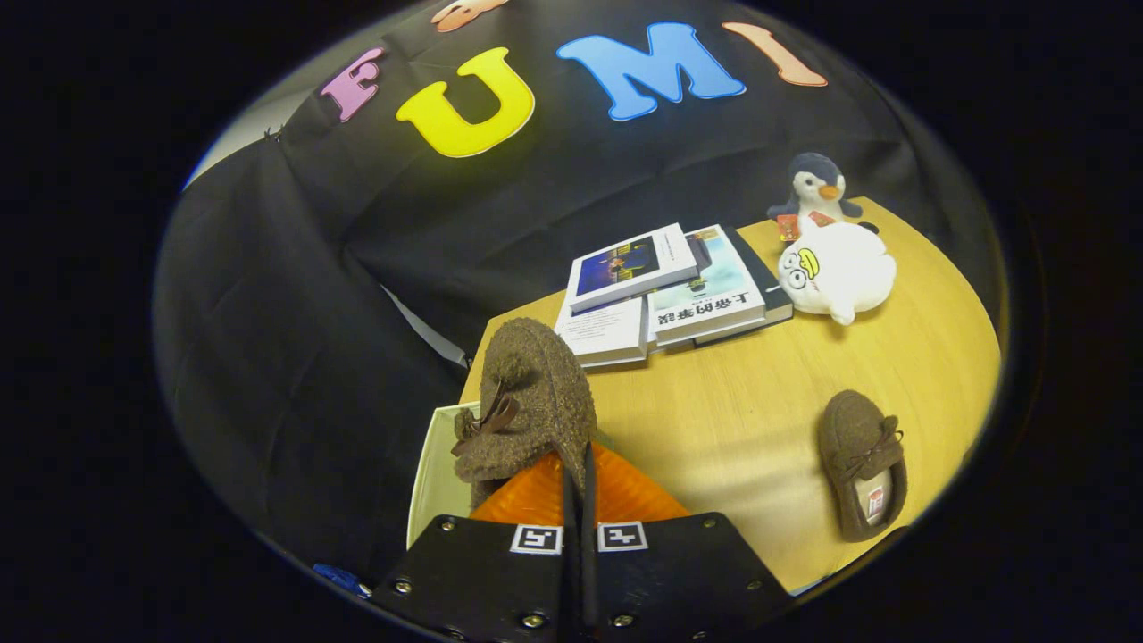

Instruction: Open the storage box then place both shoes into the box .Put the left shoe in first, then the right shoe, with the right side of both shoes facing outward in a uniform manner.

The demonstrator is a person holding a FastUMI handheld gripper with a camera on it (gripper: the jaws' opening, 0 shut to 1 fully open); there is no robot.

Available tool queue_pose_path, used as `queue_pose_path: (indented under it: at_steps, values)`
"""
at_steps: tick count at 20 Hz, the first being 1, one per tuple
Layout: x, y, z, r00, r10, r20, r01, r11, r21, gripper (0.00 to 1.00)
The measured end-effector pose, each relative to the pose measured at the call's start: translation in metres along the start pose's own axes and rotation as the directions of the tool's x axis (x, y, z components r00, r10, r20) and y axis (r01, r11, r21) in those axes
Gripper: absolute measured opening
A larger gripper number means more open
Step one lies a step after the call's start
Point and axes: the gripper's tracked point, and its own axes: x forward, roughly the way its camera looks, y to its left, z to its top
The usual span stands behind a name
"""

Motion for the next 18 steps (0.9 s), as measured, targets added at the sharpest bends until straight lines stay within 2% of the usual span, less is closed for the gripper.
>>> queue_pose_path:
  at_steps: [5, 13, 18]
  values:
    - [0.019, 0.036, -0.023, 0.999, 0.031, -0.045, -0.031, 1.0, -0.006, 0.0]
    - [0.05, 0.071, -0.055, 0.996, 0.035, -0.086, -0.035, 0.999, -0.001, 0.0]
    - [0.073, 0.078, -0.078, 0.993, 0.002, -0.121, -0.002, 1.0, -0.001, 0.0]
